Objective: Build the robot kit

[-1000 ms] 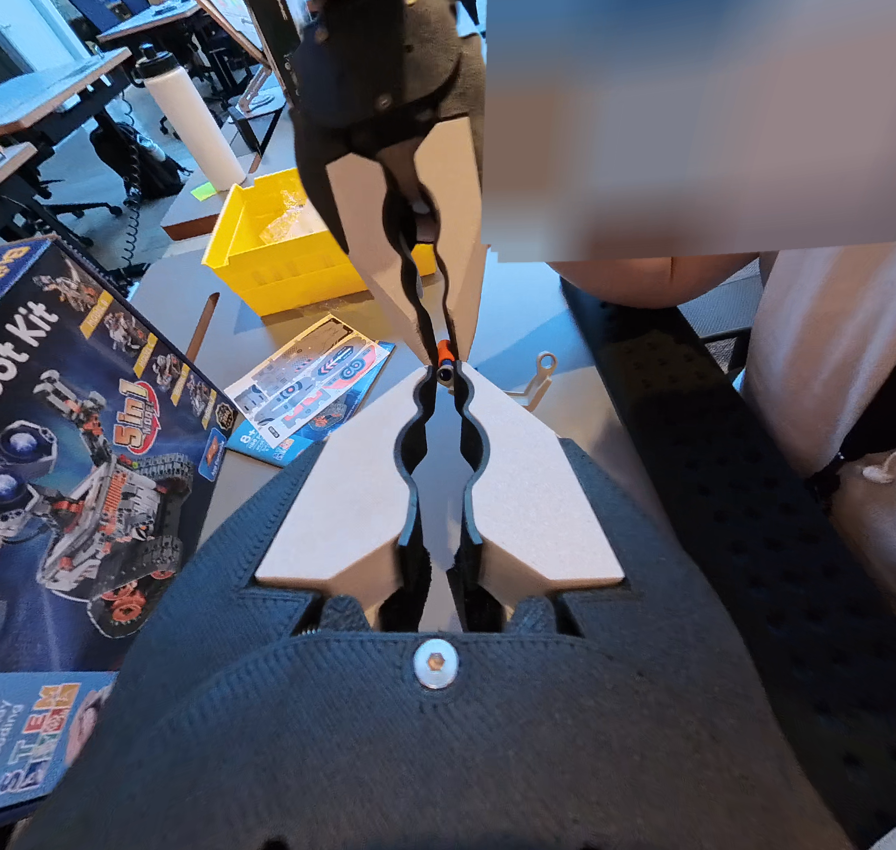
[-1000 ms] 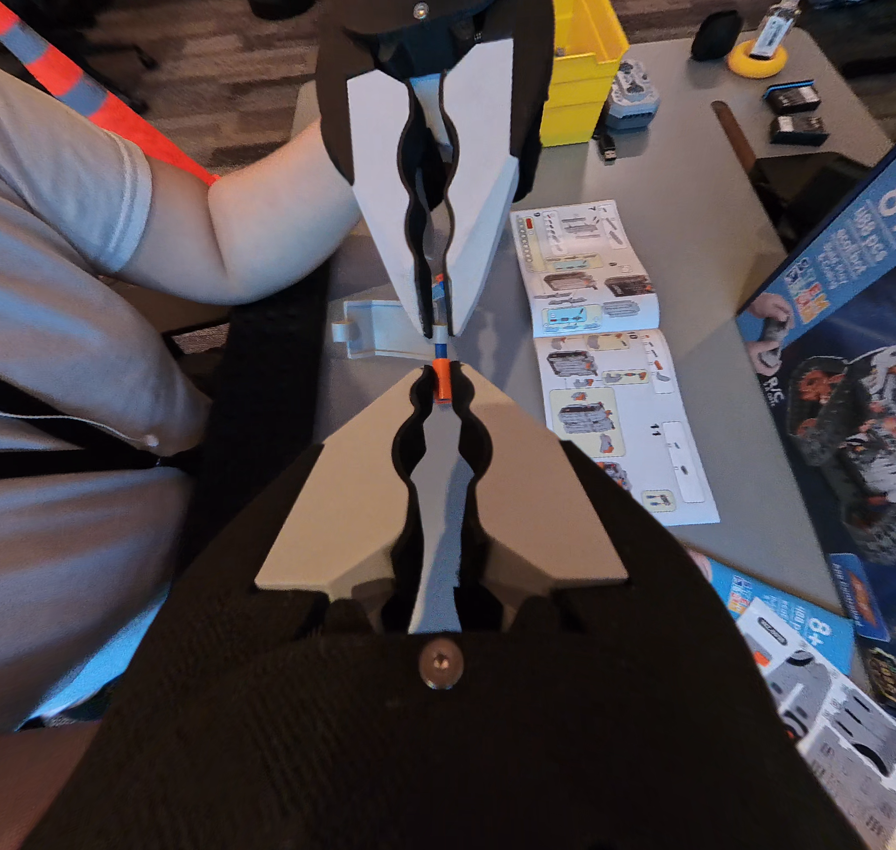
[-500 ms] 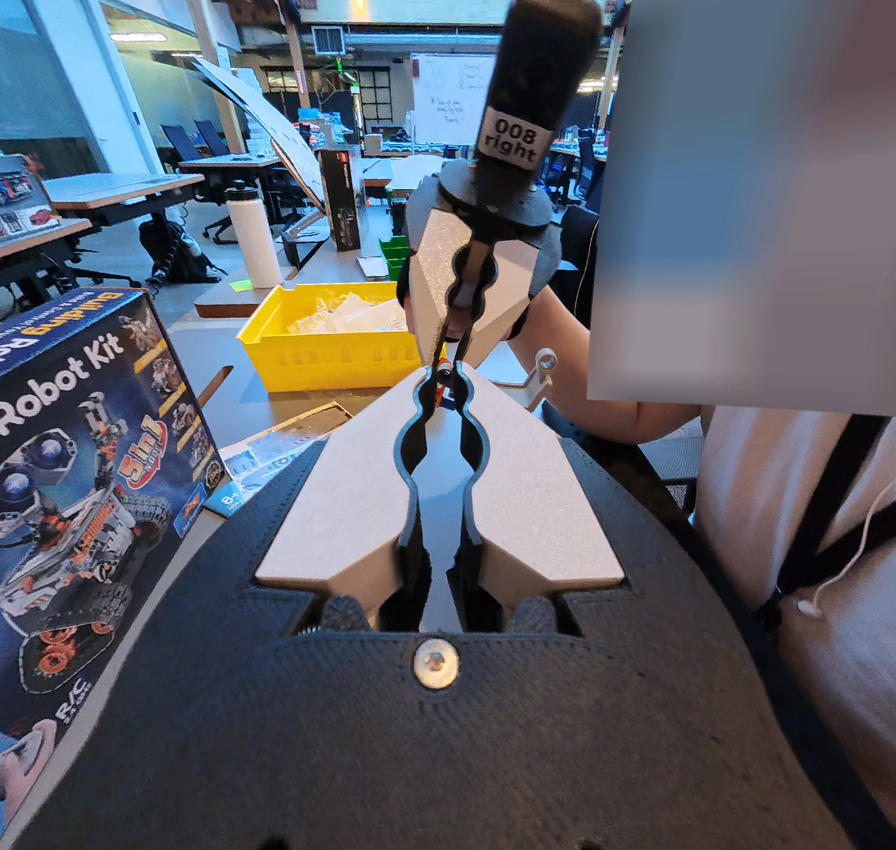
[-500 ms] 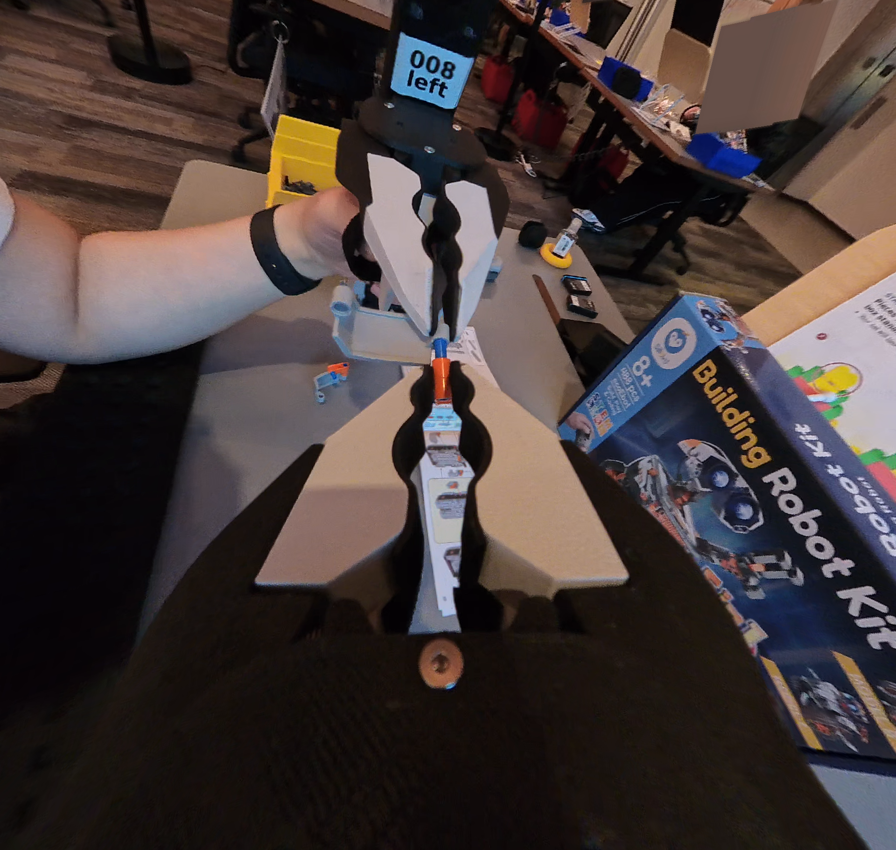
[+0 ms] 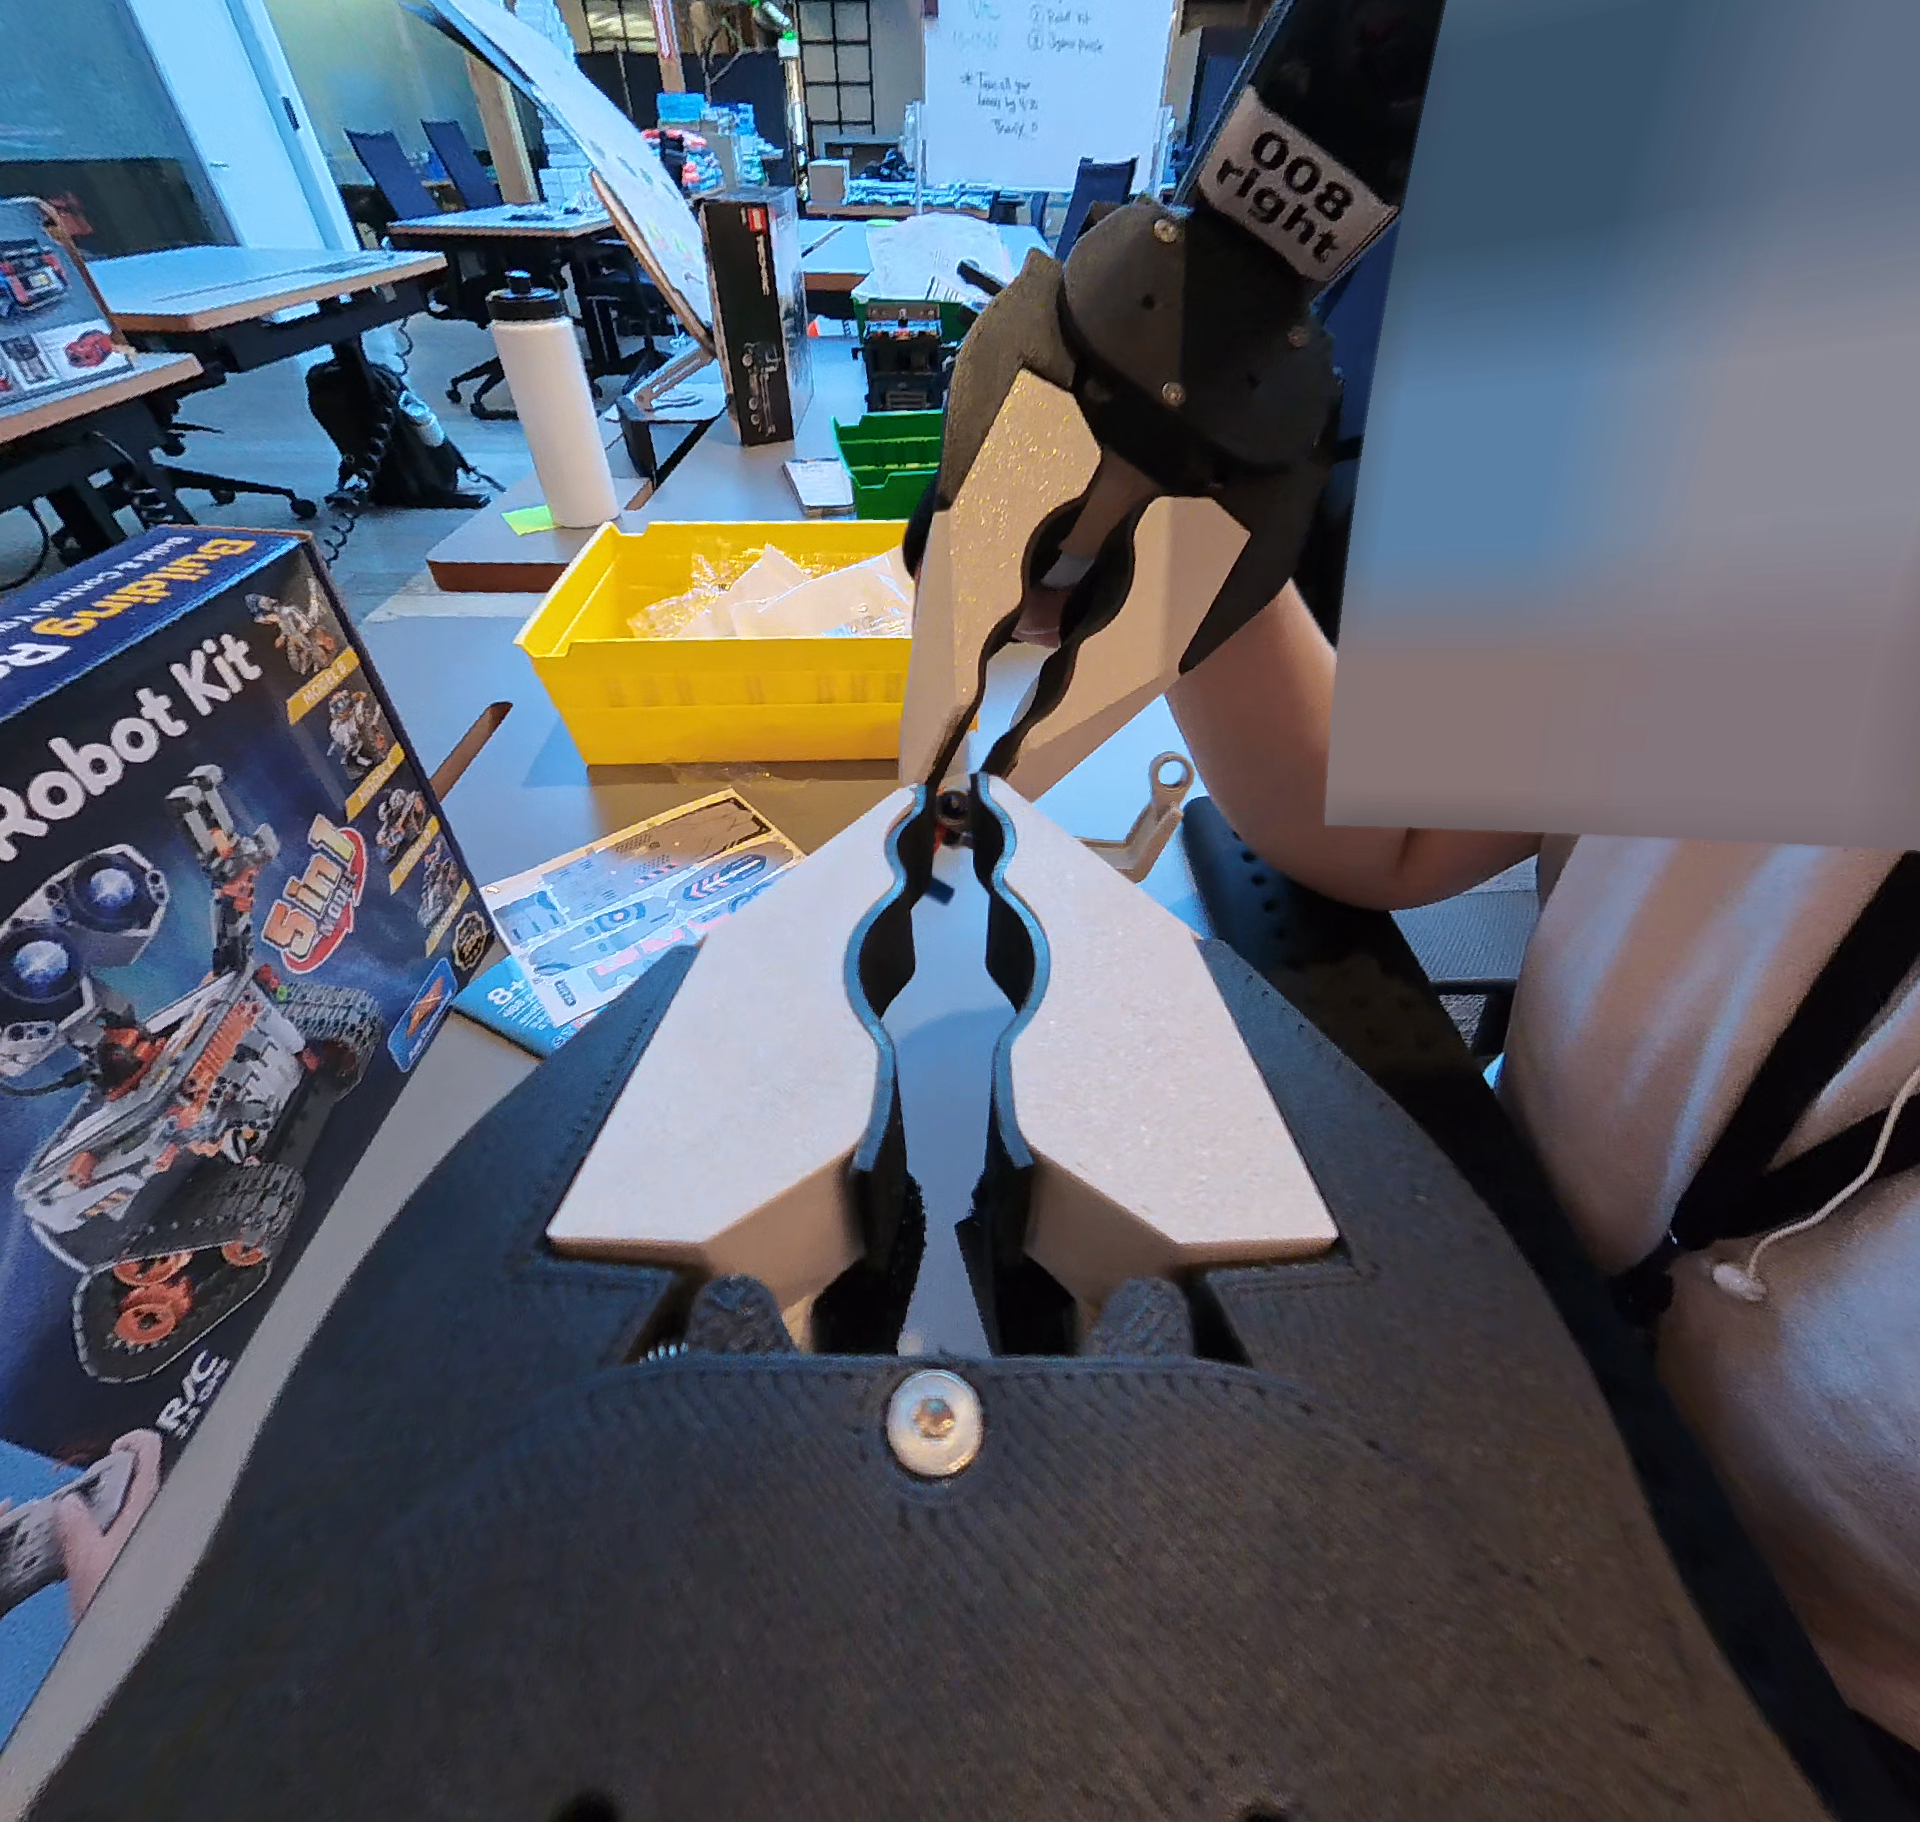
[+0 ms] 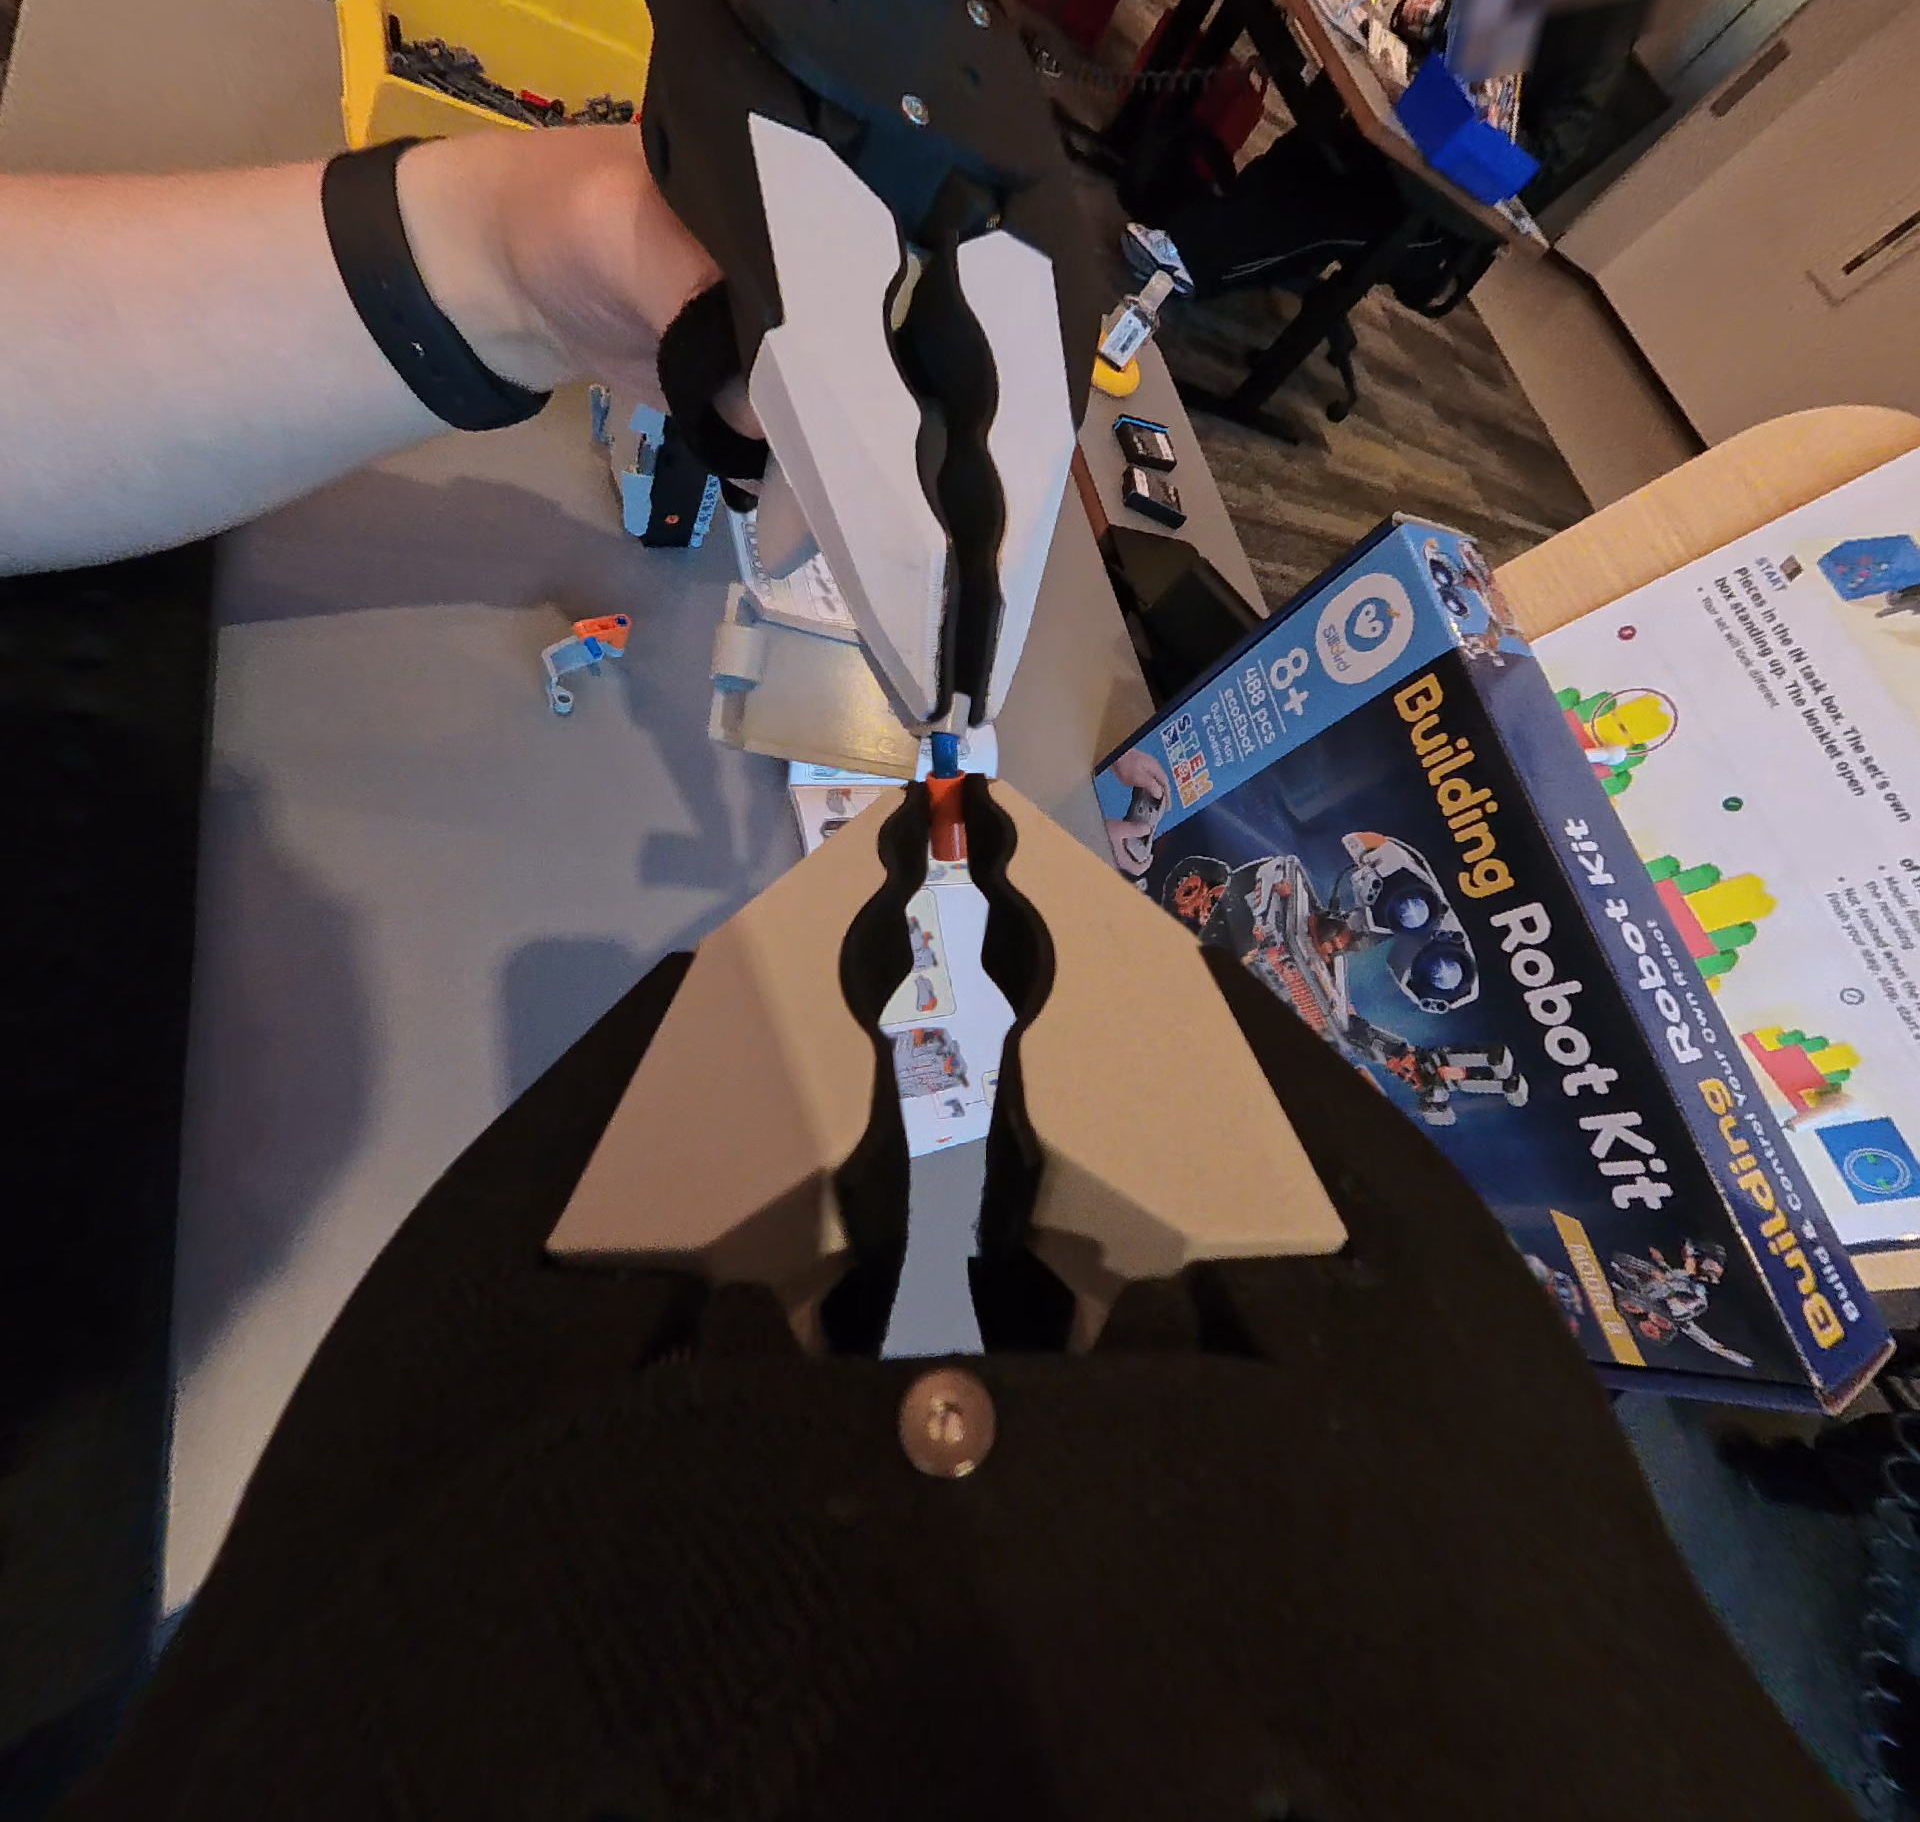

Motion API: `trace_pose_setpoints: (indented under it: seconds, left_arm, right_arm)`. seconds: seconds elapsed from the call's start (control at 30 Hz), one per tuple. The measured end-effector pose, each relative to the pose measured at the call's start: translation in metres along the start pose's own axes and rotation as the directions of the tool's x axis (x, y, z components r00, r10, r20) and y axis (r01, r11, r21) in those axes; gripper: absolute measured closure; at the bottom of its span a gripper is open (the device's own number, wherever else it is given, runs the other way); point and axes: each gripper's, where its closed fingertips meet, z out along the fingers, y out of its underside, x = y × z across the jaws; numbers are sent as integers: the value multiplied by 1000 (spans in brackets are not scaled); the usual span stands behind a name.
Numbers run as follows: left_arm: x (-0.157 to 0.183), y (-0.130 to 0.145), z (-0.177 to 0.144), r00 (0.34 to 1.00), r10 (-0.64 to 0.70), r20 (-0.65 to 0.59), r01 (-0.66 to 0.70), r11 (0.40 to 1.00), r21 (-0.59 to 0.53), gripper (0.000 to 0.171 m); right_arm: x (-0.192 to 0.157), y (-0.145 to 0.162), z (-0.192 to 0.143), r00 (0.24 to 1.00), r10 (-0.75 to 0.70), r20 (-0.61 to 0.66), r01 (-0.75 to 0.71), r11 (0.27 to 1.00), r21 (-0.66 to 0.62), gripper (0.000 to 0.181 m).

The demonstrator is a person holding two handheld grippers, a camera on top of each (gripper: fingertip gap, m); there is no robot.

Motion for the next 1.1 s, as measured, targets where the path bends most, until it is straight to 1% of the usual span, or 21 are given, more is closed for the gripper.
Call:
trace_pose_setpoints:
  seconds: [0.1, 0.23, 0.47, 0.77, 1.1]
  left_arm:
    - [-1, 2, -1, 1000, 5, 5, -5, 1000, -12, 167]
    - [-3, 5, -2, 998, 35, 44, -33, 998, -52, 167]
    - [-6, 9, -2, 996, 45, 74, -38, 995, -90, 167]
    - [-10, 13, -4, 996, 26, 84, -17, 994, -109, 167]
    - [-9, 12, -5, 997, 17, 74, -10, 995, -102, 167]
  right_arm:
    - [-1, 1, 1, 1000, 17, 11, -17, 1000, -4, 175]
    - [0, 2, 2, 998, 51, 30, -51, 999, -1, 175]
    - [0, 4, 5, 998, 54, 30, -54, 999, -2, 174]
    - [1, 5, 7, 1000, 26, 14, -26, 1000, -4, 174]
    - [0, 2, 7, 1000, 14, 26, -15, 999, 29, 174]
